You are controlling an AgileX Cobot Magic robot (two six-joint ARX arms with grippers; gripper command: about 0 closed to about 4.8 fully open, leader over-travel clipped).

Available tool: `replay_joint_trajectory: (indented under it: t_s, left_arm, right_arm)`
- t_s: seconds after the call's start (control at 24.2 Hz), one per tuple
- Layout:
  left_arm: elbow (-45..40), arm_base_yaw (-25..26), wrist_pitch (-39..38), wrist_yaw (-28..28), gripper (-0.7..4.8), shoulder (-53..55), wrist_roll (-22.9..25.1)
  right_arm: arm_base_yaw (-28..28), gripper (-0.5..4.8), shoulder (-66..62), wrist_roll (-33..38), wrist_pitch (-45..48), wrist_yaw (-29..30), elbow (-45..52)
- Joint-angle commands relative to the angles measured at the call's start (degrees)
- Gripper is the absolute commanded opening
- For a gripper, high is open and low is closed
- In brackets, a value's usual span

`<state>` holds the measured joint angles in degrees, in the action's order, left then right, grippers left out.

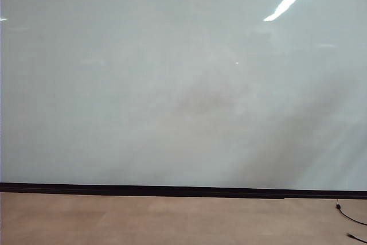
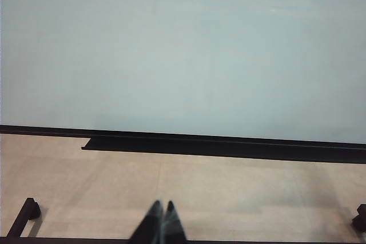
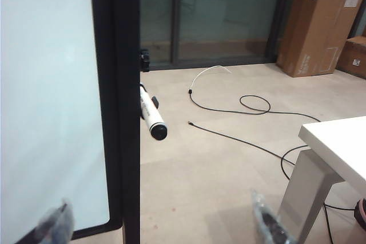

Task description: Pick up the pen on the shelf to the right of the whiteboard and write the letter Z.

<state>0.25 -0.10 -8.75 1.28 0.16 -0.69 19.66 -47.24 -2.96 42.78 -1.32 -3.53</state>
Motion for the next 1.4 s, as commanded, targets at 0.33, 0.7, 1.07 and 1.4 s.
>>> replay_joint_trajectory:
  t_s: [0.33,0.7,1.07,1.4]
  left_arm:
    - [0.13,0.00,0.63,0.02,-0.04,0.02,0.24]
    - [0.13,0.00,0.63,0.04,-0.05,0.02,0.24]
    - [0.13,0.00,0.61,0.00,-0.05,0.02,0.24]
    - [0.13,0.00,0.63,0.02,-0.05,0.02,0.24]
  right_arm:
    - [4.70,4.05,-19.76,0.20,22.10,6.99,-1.09]
    - [4.87,4.15,-35.10,0.46,29.99,11.56,-7.89]
    - [5.27,4.14,-42.97,0.37,31.21,14.64,-13.31]
    - [6.97,4.14,-49.13,1.73,31.19,18.38,-18.40]
